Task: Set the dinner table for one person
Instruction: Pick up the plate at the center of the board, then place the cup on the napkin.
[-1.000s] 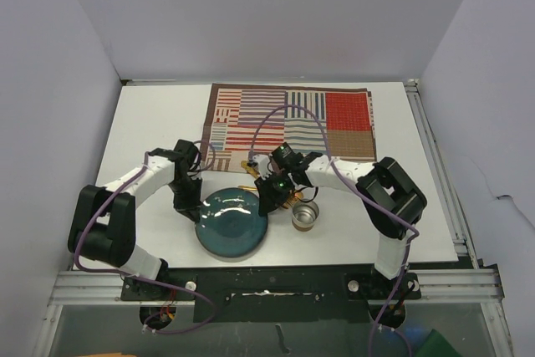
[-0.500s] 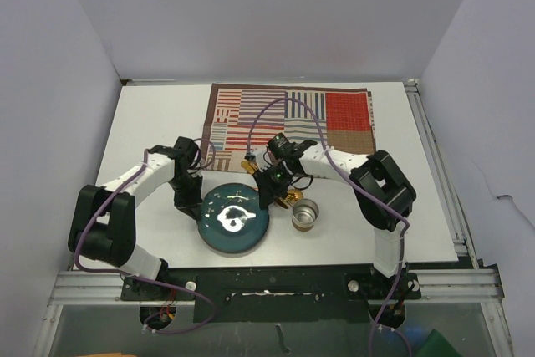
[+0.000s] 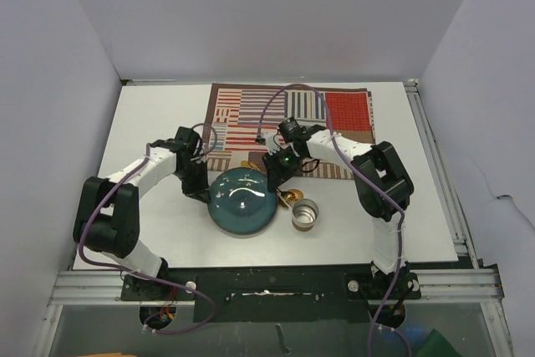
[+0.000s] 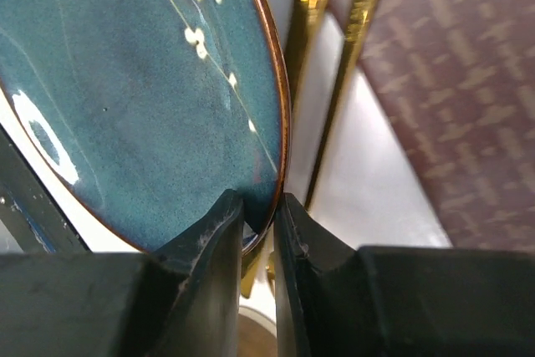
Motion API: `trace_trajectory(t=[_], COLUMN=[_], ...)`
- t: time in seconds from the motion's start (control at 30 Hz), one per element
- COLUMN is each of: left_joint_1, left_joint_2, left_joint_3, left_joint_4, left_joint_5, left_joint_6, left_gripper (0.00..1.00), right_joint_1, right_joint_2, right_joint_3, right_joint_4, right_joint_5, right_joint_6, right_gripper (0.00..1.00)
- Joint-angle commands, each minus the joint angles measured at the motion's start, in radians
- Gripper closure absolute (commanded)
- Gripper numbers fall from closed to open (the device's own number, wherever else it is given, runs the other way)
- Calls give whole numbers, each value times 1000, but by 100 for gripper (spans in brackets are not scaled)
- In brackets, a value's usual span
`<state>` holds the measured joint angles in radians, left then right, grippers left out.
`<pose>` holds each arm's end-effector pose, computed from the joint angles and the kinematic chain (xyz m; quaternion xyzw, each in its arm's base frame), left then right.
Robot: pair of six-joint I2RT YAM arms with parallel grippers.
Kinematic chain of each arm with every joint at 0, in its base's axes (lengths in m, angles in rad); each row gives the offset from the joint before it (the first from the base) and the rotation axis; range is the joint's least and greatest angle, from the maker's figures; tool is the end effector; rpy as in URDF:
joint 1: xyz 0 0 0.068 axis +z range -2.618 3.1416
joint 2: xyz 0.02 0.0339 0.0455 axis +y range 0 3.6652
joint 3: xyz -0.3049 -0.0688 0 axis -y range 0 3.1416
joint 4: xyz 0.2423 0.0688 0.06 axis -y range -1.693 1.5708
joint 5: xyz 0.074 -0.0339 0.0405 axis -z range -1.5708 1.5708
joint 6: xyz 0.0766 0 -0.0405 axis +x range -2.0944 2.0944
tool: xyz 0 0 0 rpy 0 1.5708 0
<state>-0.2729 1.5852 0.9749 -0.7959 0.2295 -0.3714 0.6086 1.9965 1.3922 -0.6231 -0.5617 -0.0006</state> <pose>0.2666 -0.0927 0.1821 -0.0393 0.9893 -0.1341 0.0413 0.3263 0.2771 0.1722 -0.3291 0.8889 0.3097 0.0749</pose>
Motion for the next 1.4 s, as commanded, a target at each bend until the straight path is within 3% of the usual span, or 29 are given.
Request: trace_trajectory(t=[0.0, 0.17, 0.5, 0.87, 1.37], left_joint_1=[9, 31, 83, 132, 132], left_joint_2=[10, 14, 40, 117, 469], left_joint_3=[108, 110, 185, 273, 569], left_joint_4=[248, 370, 461, 566, 692], left_joint_5=[156, 219, 325, 435, 513], left_joint_6=[-67, -133, -186, -265, -352], left_gripper=[100, 100, 100, 100, 100], right_joint_1=[-8, -29, -81, -141, -197], right_joint_2=[42, 64, 143, 142, 77], right_joint_3=[59, 76, 192, 169, 137], right_joint_4=[62, 79, 37, 83, 148], right_joint_5=[-53, -65, -88, -115, -132], right_joint_6=[-61, -46, -48, -26, 11], right_gripper=[100, 100, 100, 100, 100])
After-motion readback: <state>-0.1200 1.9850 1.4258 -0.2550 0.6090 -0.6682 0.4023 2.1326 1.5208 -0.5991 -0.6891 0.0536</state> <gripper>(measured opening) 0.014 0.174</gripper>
